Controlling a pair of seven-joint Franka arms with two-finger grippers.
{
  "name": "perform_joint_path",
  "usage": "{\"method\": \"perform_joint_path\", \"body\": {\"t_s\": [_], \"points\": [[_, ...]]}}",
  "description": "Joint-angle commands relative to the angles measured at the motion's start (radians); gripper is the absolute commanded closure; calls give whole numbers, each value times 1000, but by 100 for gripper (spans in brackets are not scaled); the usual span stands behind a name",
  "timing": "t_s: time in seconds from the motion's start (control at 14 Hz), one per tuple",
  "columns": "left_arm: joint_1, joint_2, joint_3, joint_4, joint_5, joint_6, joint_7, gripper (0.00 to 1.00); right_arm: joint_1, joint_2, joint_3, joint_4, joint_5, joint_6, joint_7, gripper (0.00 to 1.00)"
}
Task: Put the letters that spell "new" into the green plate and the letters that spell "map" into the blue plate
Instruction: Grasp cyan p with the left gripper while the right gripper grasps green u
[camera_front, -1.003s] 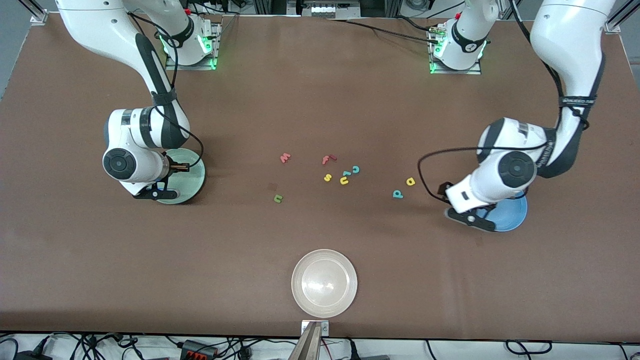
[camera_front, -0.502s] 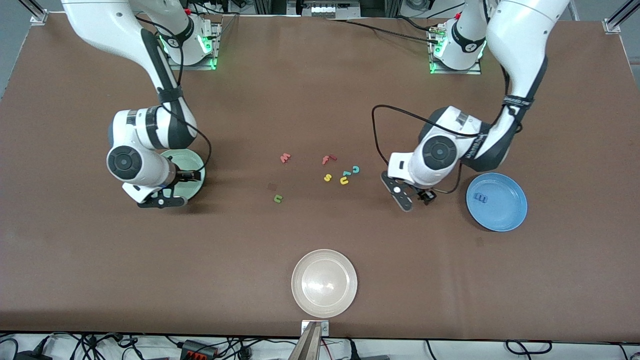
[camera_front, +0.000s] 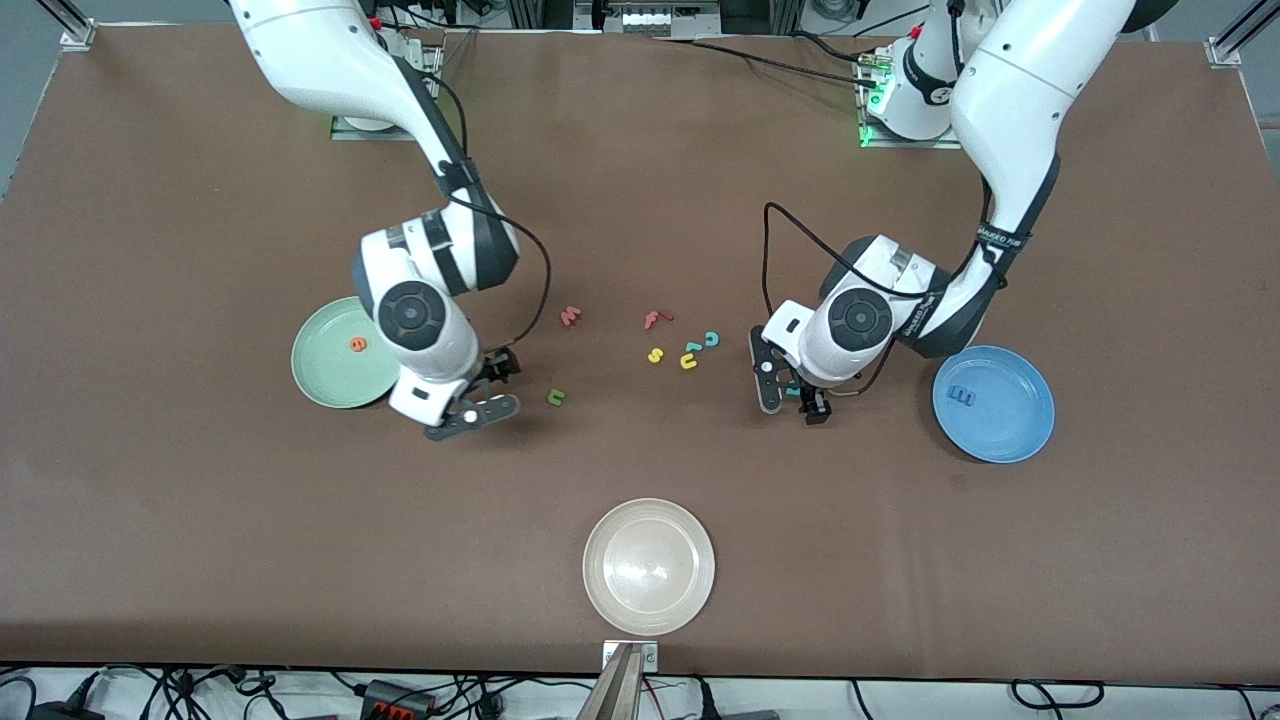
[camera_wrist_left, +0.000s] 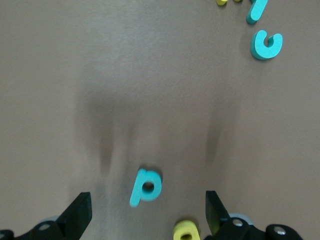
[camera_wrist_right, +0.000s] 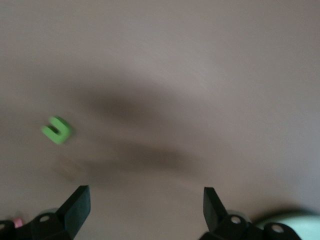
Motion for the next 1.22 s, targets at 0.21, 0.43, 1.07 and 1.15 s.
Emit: {"method": "perform_joint_path", "body": {"t_s": [0.21,0.43,1.07,1.15], "points": [[13,4,-1,-16,89,35,29,32,-10,57,70,52,13,54,-168,30],[11,27,2,-17,104,58,29,40,-8,96,73,52,13,146,-205,31],[16,10,-3,-10,102,46,16,92,21,140,92,53,5,173,-208,32],[37,-5,-1,-5,100,36,10,92,26,146,92,53,4,186,-210,32]]}}
